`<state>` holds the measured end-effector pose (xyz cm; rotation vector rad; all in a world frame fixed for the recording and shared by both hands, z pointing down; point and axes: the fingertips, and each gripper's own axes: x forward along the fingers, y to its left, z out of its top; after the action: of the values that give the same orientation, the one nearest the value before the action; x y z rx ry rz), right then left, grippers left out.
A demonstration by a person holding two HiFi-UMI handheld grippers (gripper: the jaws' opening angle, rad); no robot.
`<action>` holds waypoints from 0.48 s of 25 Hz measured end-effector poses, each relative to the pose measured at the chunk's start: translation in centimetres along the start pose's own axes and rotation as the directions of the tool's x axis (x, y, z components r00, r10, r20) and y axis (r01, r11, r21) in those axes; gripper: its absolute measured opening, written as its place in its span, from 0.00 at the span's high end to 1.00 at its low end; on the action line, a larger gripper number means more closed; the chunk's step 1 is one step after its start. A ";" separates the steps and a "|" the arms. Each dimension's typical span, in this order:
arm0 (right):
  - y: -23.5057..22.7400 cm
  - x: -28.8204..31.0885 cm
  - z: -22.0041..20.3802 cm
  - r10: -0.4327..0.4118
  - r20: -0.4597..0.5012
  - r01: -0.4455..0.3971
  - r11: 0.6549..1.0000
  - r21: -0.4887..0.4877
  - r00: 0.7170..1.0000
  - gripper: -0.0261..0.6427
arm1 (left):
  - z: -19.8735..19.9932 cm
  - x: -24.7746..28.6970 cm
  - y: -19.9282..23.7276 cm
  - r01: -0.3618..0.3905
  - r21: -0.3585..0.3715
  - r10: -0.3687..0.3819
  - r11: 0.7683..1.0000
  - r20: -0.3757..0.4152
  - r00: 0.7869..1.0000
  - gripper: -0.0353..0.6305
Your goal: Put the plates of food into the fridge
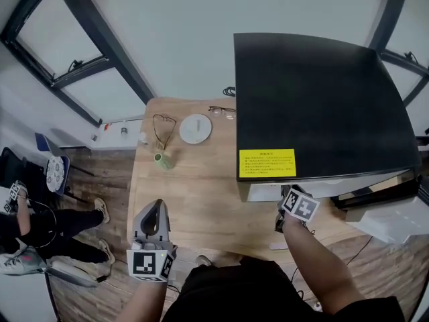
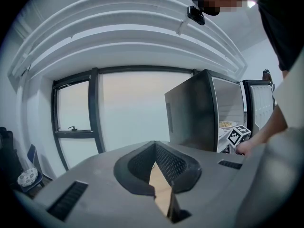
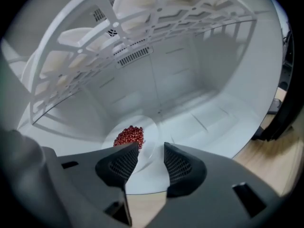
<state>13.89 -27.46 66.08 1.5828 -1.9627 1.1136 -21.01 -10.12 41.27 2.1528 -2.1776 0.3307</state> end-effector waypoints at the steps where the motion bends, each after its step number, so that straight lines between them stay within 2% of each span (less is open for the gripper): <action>1: 0.0 -0.4 0.0 0.002 0.014 -0.002 1.000 0.004 1.000 0.69 | 0.0 -0.2 -0.1 0.004 -0.003 -0.004 1.000 0.003 1.000 0.94; 4: 0.6 -1.9 0.0 0.021 0.049 -0.022 1.000 0.013 0.999 0.69 | 0.1 -0.7 -0.2 0.017 -0.027 -0.017 1.000 0.015 1.000 0.94; 7: 2.5 -4.0 0.4 0.102 0.106 -0.091 0.990 -0.110 0.989 0.69 | 0.9 -1.1 -0.7 0.033 -0.074 -0.029 0.997 0.047 0.998 0.94; 9: 4.3 -5.8 0.6 0.189 0.145 -0.152 0.961 -0.232 0.971 0.69 | 1.3 -1.3 -1.2 0.055 -0.081 -0.050 0.995 0.061 0.997 0.94; 12: 6.6 -9.4 0.8 0.316 0.173 -0.237 0.901 -0.364 0.933 0.71 | 1.3 -1.5 -2.2 0.090 -0.087 -0.084 0.992 0.061 0.995 0.94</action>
<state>10.57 -21.75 56.66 1.3209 -2.4398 0.6539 -18.62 -8.86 39.94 2.2268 -2.0763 0.1650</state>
